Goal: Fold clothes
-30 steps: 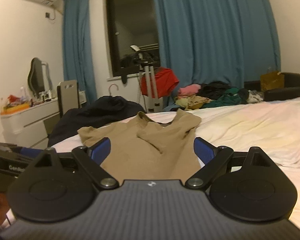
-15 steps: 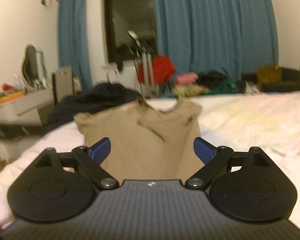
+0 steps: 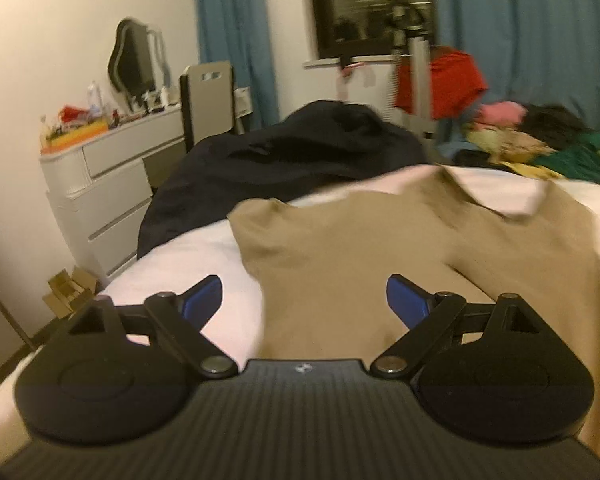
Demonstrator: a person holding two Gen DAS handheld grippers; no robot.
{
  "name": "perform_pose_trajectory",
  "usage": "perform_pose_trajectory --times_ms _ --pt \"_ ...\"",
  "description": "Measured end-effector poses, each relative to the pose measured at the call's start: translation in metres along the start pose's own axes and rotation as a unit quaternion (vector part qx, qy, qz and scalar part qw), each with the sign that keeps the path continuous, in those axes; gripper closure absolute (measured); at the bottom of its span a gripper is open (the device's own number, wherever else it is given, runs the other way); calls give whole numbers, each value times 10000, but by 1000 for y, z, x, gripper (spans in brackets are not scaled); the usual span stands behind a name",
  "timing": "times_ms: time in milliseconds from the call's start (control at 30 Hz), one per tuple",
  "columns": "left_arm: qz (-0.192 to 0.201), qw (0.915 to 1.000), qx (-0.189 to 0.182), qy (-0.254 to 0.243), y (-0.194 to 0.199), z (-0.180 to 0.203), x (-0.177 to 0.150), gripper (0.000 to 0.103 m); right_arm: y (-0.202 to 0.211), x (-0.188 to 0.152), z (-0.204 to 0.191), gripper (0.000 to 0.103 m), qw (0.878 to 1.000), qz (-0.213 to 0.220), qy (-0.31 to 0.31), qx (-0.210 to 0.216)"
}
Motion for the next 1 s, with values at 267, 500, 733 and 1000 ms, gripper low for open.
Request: perform_pose_trajectory --times_ms 267,500,733,1000 --pt "41 9973 286 675 -53 -40 -5 0 -152 37 -61 22 9956 -317 830 -314" --pt "282 9864 -164 1611 -48 -67 -6 0 -180 36 -32 94 9950 -665 207 -712" --pt "597 9822 -788 1597 -23 -55 -9 0 -100 71 18 99 9981 350 -362 -365" --pt "698 9864 -1289 740 -1 5 -24 0 -13 82 144 99 9848 950 -1269 -707"
Point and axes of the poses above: each gripper's, at about its wrist camera, not at the fingertips, and y roughly against the way its jaws point, z to its right, x to its top, the point moved 2 cm from there along -y, roughly the way its jaws point, and after that the axes turned 5 degrees about -z, right-handed, at the moved point
